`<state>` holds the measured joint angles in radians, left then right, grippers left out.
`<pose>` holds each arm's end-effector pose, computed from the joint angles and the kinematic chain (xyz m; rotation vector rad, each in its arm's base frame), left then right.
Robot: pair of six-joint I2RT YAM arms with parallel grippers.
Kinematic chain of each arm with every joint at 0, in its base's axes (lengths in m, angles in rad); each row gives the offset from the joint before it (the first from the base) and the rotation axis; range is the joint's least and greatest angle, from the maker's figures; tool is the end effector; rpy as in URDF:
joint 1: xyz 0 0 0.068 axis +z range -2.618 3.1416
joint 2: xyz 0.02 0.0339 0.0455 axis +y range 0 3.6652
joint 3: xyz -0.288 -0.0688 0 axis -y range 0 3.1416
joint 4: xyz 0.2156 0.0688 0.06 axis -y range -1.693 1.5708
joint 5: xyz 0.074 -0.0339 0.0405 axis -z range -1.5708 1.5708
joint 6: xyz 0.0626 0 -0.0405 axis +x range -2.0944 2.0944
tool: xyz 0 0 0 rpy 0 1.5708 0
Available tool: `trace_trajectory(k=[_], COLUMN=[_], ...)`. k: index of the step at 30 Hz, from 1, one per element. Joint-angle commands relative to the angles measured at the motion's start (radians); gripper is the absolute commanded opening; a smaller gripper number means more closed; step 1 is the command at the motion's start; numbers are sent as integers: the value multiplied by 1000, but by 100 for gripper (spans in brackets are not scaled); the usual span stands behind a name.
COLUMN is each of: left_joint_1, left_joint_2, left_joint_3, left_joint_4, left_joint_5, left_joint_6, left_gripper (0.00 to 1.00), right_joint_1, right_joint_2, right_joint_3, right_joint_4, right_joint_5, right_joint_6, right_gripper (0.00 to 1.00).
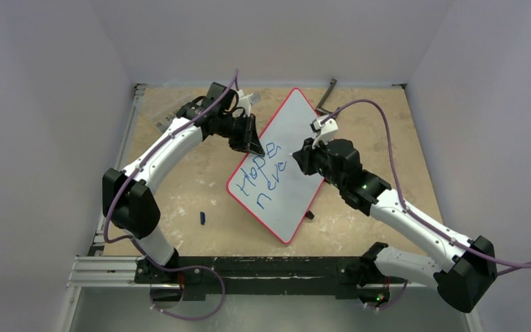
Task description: Write a sentence on the whiteboard
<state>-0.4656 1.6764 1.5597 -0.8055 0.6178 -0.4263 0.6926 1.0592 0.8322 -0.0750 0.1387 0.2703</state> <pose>0.2938 -0.1882 0.3347 0.3293 2.5889 -1.1233 0.1844 0.1417 0.3341 -0.3036 1.8801 0.5310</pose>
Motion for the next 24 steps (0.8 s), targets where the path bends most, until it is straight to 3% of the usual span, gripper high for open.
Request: trace_trajectory(k=[1, 24], left_joint_1=[5, 5], left_joint_2=[-56, -61], left_joint_3=[30, 30], left_joint_4=[9, 6], left_joint_5=[-75, -86], left_joint_6=[31, 34], left_gripper=[0, 0], right_joint_1=[-8, -32], right_joint_2=[1, 123], right_joint_3=[44, 83], right_joint_4=[41, 96], right_joint_5=[-17, -80], right_joint_6=[-19, -14], right_gripper=[0, 0])
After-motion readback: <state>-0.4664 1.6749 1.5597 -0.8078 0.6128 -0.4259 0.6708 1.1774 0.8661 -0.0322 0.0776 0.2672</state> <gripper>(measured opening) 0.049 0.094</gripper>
